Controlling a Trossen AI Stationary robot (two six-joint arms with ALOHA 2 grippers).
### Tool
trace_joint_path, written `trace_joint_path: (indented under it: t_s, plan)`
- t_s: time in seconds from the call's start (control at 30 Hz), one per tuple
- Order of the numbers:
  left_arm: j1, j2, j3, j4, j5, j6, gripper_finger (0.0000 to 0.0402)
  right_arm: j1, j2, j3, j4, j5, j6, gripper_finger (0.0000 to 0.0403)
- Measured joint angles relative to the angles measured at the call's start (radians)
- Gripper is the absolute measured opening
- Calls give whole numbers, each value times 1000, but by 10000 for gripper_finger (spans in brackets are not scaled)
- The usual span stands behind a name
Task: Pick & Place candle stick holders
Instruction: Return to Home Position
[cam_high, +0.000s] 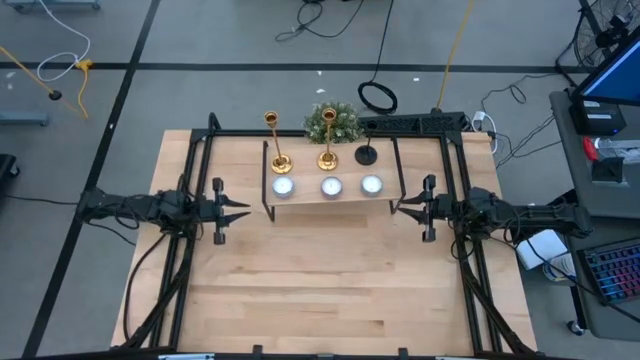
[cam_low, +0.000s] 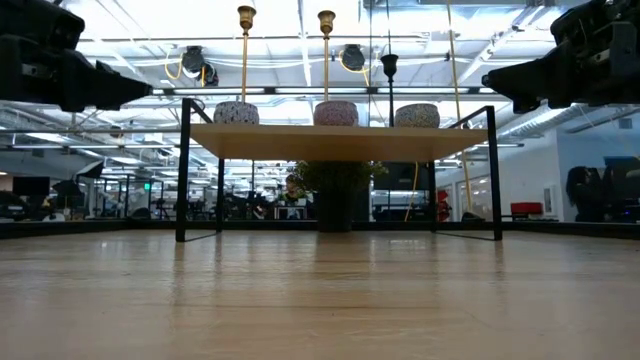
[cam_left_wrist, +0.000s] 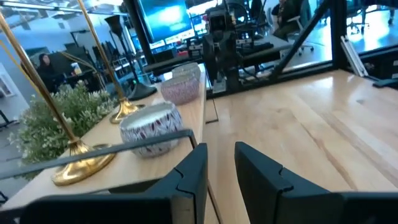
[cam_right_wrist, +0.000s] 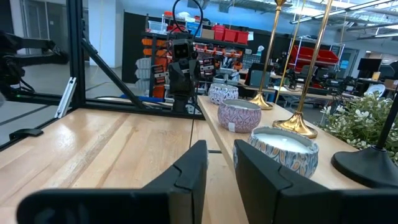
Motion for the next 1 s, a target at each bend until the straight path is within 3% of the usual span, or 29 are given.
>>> trace_joint_path:
  t_s: [0.1,1.0]
  plan:
    - [0,-40,3,-33,9,-7,88,0,0,0,0,0,0,75]
    - [3,-8,3,-36,18,-12,88,0,1,0,0,0,0,75]
